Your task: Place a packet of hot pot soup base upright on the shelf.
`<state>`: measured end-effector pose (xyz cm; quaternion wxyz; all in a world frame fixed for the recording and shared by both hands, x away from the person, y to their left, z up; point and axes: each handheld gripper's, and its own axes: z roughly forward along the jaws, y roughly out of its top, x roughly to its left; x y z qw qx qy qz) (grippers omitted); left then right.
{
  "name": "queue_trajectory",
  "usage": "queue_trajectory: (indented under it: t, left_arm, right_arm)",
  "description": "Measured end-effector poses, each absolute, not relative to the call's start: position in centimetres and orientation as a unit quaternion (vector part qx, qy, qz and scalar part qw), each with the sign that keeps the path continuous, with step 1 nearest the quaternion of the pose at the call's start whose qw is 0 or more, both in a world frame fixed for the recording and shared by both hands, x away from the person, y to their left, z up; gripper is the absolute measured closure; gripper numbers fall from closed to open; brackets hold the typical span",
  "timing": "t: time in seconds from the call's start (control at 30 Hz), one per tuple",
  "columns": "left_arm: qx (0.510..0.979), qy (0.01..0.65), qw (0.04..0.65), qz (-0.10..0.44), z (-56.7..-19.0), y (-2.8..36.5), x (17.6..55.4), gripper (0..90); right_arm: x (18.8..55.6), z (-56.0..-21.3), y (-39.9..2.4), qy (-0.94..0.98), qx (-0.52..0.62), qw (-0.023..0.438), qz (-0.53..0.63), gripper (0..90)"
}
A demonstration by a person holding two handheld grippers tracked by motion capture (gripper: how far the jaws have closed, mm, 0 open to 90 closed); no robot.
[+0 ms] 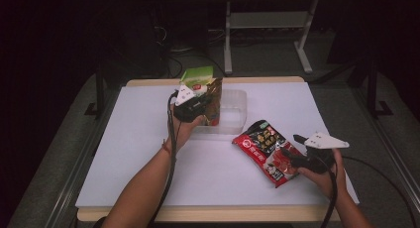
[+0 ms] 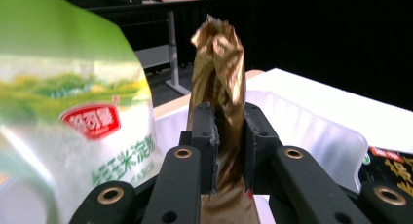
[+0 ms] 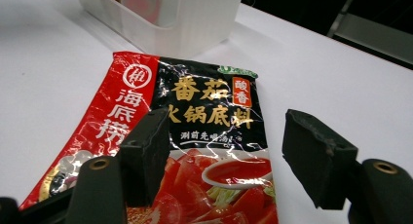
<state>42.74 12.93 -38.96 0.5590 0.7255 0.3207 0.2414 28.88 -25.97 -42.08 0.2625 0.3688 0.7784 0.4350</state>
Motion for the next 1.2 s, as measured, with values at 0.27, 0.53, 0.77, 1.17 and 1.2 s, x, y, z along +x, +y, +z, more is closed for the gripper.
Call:
queue_trajectory:
  t: [0.27,0.53,0.77,1.17,1.2]
  left_arm:
    - [0.746,0.298,0.551,0.225,-38.8,13.9,42.0,69.4]
    - [0.748,0.275,0.556,0.236,-37.8,16.6,39.8,56.4]
    - [0.776,0.24,0.534,0.235,-38.1,18.6,36.3,49.5]
    - [0.831,0.226,0.478,0.174,-41.8,19.9,31.7,36.7]
    - [0.835,0.226,0.471,0.173,-42.1,20.0,31.4,35.5]
  right_arm:
    - [29.0,-42.2,-26.1,0.78,0.374,0.262,0.428,33.5]
    - [29.3,-42.3,-26.8,0.782,0.395,0.26,0.405,34.1]
    - [30.0,-42.9,-27.9,0.786,0.426,0.244,0.375,34.3]
    - [31.0,-44.0,-29.6,0.791,0.456,0.161,0.375,30.7]
    - [31.0,-44.0,-29.6,0.79,0.458,0.157,0.376,30.0]
